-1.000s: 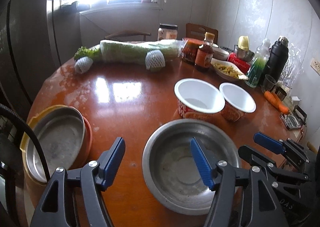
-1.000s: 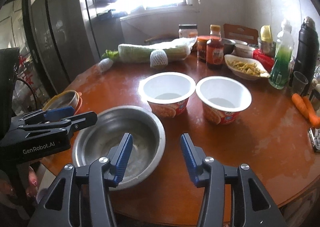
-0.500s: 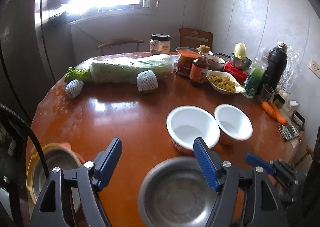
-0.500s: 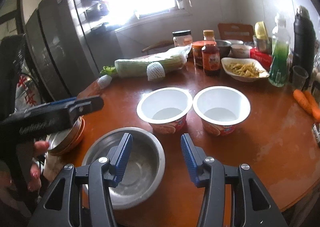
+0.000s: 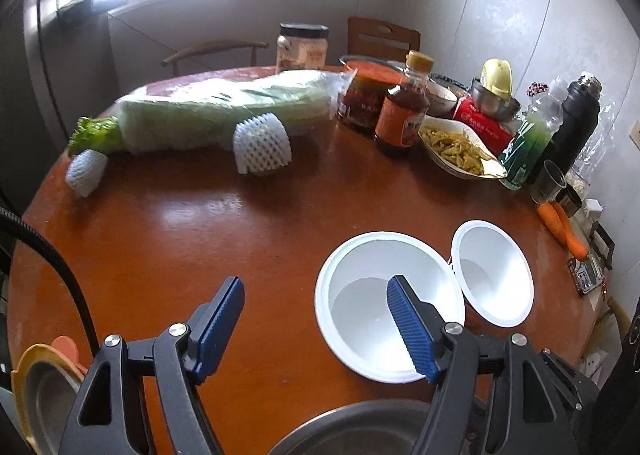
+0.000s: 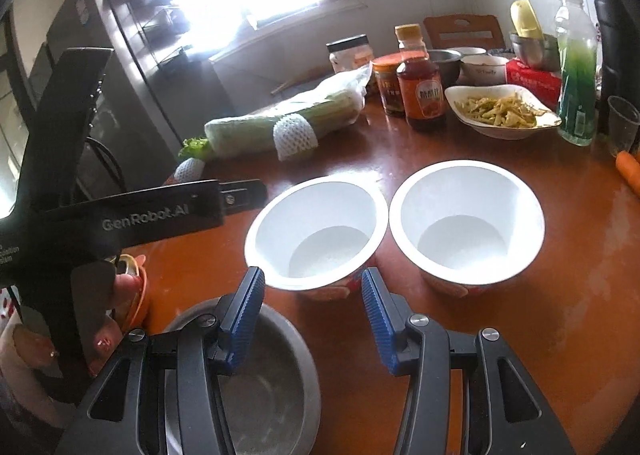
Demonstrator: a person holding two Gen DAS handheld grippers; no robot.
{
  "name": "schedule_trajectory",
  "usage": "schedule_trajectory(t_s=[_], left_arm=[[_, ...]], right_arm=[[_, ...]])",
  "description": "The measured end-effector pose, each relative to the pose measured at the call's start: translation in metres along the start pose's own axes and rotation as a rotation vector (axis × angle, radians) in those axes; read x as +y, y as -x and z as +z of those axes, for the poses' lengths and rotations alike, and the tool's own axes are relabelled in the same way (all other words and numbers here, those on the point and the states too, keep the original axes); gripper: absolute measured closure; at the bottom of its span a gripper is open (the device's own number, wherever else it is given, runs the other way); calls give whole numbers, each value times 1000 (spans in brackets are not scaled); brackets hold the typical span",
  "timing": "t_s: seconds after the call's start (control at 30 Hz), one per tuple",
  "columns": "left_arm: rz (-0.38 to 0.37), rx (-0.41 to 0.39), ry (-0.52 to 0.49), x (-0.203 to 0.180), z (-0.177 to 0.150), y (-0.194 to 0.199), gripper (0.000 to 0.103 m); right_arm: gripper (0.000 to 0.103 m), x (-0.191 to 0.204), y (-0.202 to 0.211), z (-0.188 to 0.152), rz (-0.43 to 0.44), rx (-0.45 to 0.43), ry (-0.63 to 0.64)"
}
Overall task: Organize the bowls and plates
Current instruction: 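Open the left gripper and move it to the larger white paper bowl, then grasp the rim of the larger white paper bowl with the left gripper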
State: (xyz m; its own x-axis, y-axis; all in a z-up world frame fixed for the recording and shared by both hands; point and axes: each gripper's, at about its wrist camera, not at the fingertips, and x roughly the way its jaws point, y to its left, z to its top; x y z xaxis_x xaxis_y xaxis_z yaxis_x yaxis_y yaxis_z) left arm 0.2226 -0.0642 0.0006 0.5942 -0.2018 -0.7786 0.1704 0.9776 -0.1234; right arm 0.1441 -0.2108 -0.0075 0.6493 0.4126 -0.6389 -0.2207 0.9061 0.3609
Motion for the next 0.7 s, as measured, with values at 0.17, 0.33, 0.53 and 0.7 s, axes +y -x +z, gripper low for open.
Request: schedule_trajectory(t_s=[0.17, 0.33, 0.53, 0.7], left_arm=[[-9, 40, 1, 2, 1, -19, 31], [-17, 87, 15, 7, -1, -34, 46], [-67, 117, 16, 5, -5, -39, 62], [-50, 66, 9, 4, -3, -23, 62]], right_arm=[[51, -7, -13, 3, 1, 7, -16], [51, -7, -21, 6, -11, 3, 3], [58, -4, -27, 9, -4, 7, 32], [59, 9, -23, 13, -1, -13, 72]])
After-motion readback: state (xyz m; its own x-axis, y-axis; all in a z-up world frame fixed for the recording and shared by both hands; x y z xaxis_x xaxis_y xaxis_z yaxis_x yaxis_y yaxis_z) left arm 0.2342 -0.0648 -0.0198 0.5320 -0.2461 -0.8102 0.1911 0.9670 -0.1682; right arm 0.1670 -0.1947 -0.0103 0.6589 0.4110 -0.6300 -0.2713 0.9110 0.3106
